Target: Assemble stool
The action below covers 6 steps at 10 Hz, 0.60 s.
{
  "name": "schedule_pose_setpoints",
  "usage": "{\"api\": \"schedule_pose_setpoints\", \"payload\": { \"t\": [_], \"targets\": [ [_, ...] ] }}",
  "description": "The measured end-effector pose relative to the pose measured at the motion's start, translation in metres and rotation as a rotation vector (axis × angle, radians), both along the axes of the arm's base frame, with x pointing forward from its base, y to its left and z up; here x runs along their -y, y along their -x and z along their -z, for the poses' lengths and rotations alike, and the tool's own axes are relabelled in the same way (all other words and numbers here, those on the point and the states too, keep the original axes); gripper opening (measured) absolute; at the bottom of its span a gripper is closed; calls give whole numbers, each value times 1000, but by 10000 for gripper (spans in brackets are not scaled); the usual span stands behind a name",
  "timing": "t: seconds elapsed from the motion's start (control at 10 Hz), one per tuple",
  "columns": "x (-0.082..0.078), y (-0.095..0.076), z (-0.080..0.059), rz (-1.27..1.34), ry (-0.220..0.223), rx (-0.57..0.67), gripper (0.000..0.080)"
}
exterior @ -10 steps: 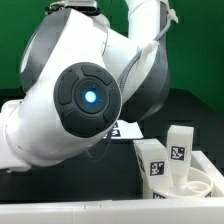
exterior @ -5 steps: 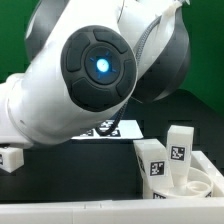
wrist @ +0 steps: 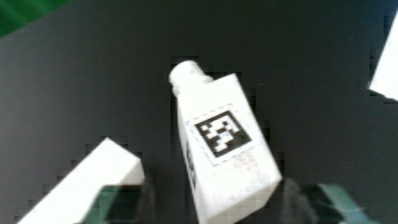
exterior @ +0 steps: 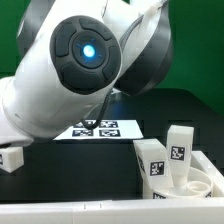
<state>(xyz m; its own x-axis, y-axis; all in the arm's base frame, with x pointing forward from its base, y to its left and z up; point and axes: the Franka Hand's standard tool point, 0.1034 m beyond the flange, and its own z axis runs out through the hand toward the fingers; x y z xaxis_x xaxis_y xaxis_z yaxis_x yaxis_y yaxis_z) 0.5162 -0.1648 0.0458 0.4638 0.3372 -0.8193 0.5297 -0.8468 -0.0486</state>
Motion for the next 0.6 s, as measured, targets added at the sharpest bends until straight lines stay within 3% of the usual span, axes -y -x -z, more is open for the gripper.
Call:
{"api": "schedule_pose_setpoints", "payload": {
  "t": [0.2,0.3,0.4,0.6],
  "targets": [
    [0,-1,0,0,0,1,607],
    [-2,-1,-3,14,14,-17,607],
    [-5,-13,-2,34,60,-30,641],
    [-10,-3,17,36,80,-41,647]
  ]
}}
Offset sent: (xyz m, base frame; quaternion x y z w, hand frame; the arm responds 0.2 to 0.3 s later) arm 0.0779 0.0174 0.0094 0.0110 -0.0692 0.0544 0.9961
